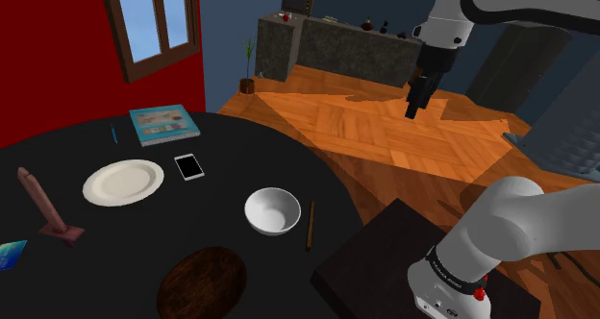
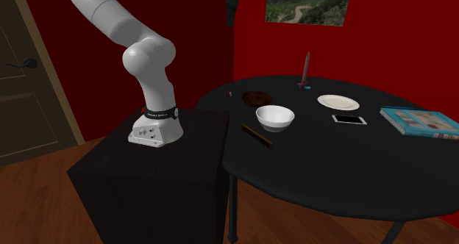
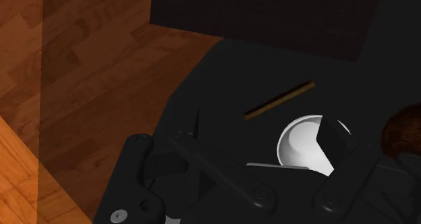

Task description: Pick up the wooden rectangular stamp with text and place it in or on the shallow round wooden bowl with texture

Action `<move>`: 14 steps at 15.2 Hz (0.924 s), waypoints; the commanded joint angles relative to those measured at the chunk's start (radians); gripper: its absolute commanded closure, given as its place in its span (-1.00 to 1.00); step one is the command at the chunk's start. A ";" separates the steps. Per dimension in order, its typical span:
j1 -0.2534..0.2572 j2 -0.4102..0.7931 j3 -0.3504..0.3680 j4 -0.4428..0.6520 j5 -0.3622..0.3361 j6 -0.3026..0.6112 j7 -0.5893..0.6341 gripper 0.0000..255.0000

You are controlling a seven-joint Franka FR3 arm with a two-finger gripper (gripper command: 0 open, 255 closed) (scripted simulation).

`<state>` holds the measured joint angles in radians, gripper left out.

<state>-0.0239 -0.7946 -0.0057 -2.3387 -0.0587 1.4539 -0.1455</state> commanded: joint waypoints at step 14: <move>-0.035 0.052 0.167 -0.373 0.158 0.437 0.391 -1.00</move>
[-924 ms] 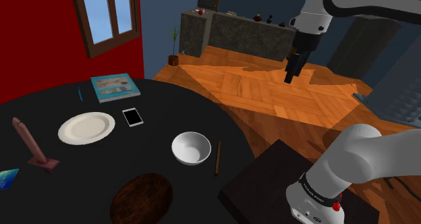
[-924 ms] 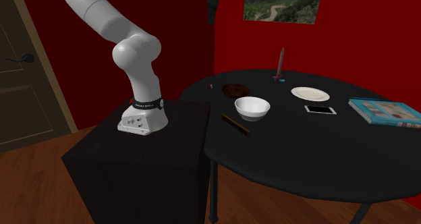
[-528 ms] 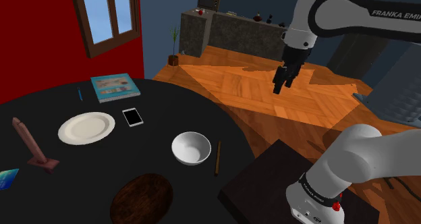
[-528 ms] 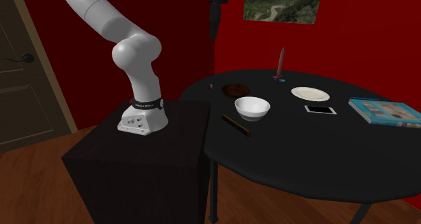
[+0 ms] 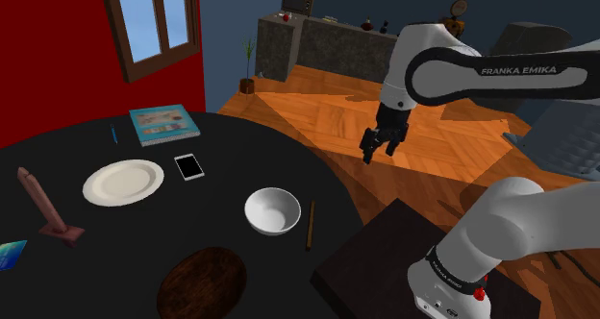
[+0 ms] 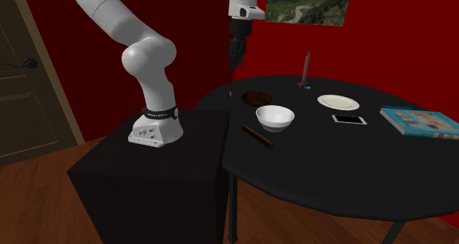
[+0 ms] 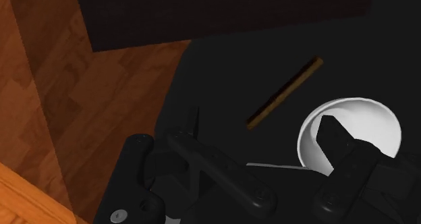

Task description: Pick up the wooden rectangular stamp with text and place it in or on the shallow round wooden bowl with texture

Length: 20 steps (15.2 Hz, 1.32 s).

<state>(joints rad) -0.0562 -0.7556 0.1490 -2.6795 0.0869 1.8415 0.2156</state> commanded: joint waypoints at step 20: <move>-0.118 0.863 0.258 -0.054 -0.125 0.949 0.796 -1.00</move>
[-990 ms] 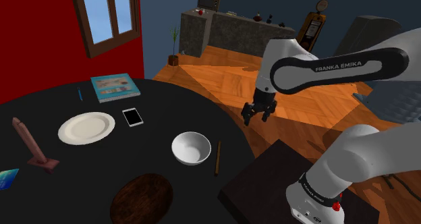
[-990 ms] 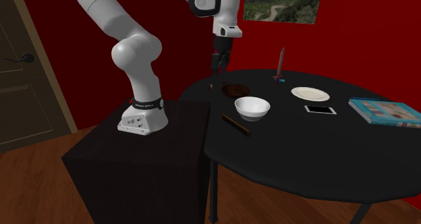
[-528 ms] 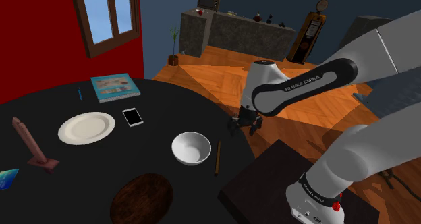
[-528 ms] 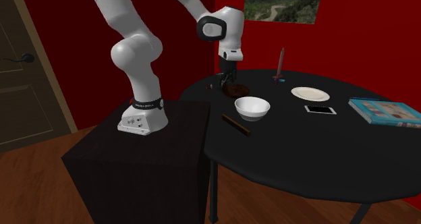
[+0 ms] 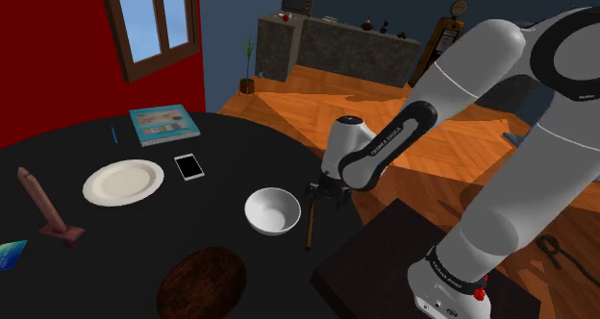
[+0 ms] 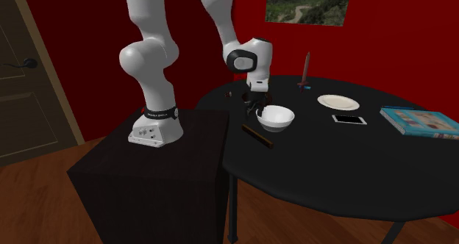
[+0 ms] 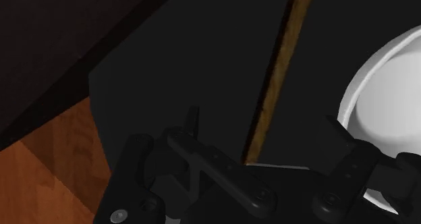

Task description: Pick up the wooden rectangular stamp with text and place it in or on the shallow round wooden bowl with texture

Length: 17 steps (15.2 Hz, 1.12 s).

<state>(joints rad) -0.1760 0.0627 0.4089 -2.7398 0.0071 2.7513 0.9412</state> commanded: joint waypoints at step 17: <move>0.206 0.402 -0.256 0.145 -0.313 0.265 0.388 -1.00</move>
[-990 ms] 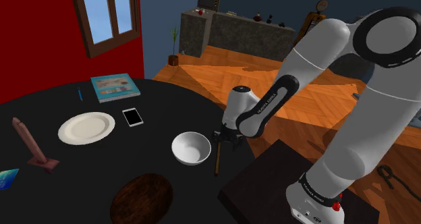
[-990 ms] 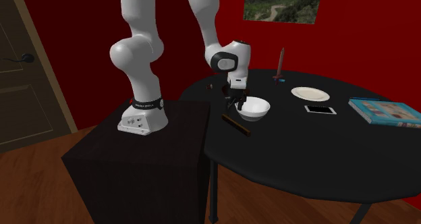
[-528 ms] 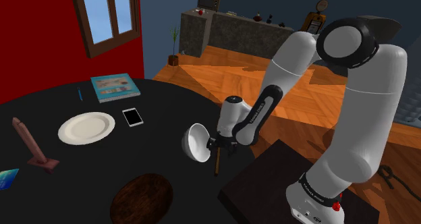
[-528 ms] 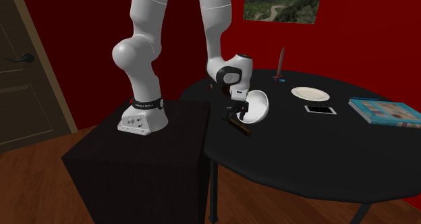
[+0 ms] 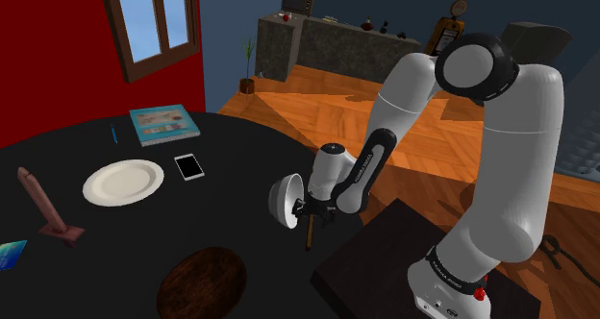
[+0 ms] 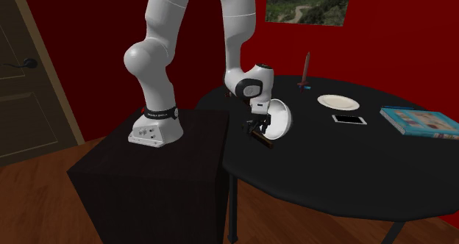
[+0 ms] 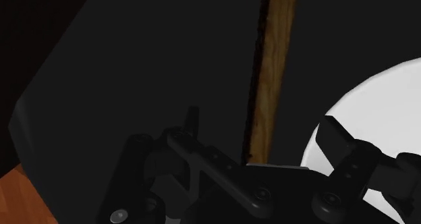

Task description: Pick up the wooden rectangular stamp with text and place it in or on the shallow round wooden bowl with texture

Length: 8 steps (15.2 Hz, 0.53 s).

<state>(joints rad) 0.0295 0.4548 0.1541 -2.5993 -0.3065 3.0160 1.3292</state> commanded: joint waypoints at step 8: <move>0.000 0.006 -0.004 -0.007 -0.002 0.008 0.000 1.00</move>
<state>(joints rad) 0.0344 0.4531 0.1529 -2.6025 -0.3087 3.0310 1.3323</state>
